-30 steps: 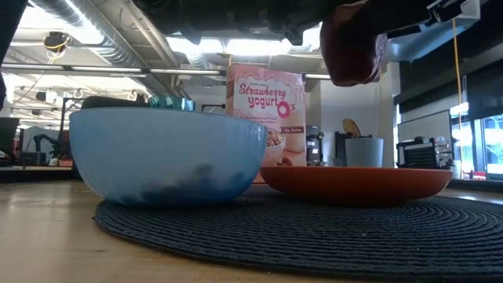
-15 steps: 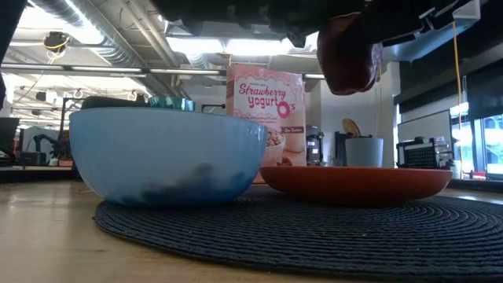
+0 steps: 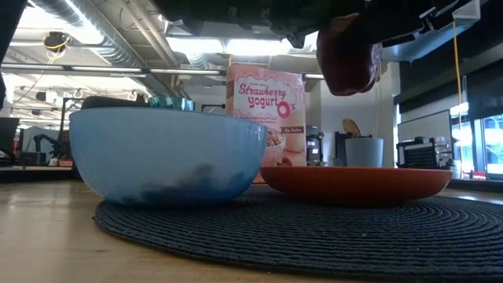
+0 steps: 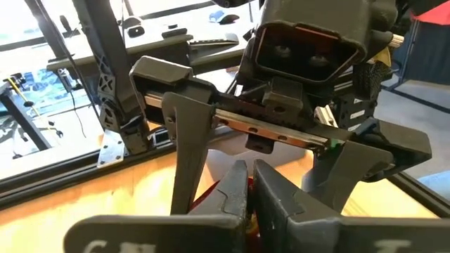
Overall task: Arrange a breakfast setting
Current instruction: Put the apple on the plate
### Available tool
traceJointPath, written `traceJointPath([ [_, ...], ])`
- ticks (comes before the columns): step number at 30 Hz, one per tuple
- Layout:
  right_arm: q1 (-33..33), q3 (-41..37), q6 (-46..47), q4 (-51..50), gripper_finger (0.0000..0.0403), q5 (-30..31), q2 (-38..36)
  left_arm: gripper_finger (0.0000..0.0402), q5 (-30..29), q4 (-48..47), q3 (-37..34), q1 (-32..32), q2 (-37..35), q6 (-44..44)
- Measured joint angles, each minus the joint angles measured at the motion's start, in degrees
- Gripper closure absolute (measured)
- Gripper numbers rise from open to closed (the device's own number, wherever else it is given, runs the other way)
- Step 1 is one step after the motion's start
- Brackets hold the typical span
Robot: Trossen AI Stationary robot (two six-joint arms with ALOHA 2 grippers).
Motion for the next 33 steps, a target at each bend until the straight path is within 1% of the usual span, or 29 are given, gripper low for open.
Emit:
traceJointPath([
  [3, 0.02, 0.18, 0.04, 0.38, 0.0074, 1.17, -0.16, 0.0396, -1.52, -0.32, -0.02, 0.0, 0.06, -0.41],
  [6, 0.02, 0.48, 0.37, 0.18, 0.0043, 1.23, -1.48, 0.0396, -3.12, -3.3, -0.5, 0.29, 0.72, -0.87],
  [8, 0.02, 0.46, 2.05, -0.77, 0.0028, -1.99, -2.17, 0.0396, -3.21, -3.83, -0.48, 0.58, 0.74, -1.41],
  [11, 0.04, 0.32, 6.88, -3.91, 0.0018, -7.96, -4.24, 0.0396, -3.14, -1.72, -0.02, 0.84, 1.75, -1.67],
  [14, 0.11, 0.35, 12.74, -7.82, 0.0016, -10.1, -7.01, 0.0396, -2.76, 1.15, -0.23, 0.92, 4.88, -2.23],
  [16, 0.47, 0.33, 15.26, -10.18, 0.0016, -10.19, -8.08, 0.0396, -2.27, 3.66, -0.32, 0.9, 6.19, -3.06],
  [18, 1.51, 0.24, 16.33, -12.35, 0.0016, -8.14, -9.61, 0.0396, -2.2, 6.6, 0.5, 0.88, 7.64, -3.16],
  [23, 5.43, 0.2, 16.66, -14.56, 0.0016, 1.23, -12.16, 0.0396, -2.4, 6.15, 3.68, 0.89, 12.08, -3.01],
  [26, 6.91, 0.22, 16.73, -14.49, 0.0015, 5.61, -13.04, 0.0396, -2.36, 6.9, 7.18, 0.9, 14.2, -2.95],
  [29, 7.69, 0.22, 17.14, -14.38, 0.0015, 6.55, -13.29, 0.0396, -2.31, 6.52, 9.93, 0.9, 16.64, -2.92],
  [31, 7.69, 0.22, 18.09, -14.39, 0.0015, 5.86, -13.29, 0.0396, -2.05, 5.43, 10.43, 0.9, 17.55, -2.9],
  [33, 7.69, 0.22, 18.48, -14.44, 0.0015, 4.75, -13.29, 0.0396, -2.05, 6.25, 11.13, 0.87, 18.01, -2.62],
])
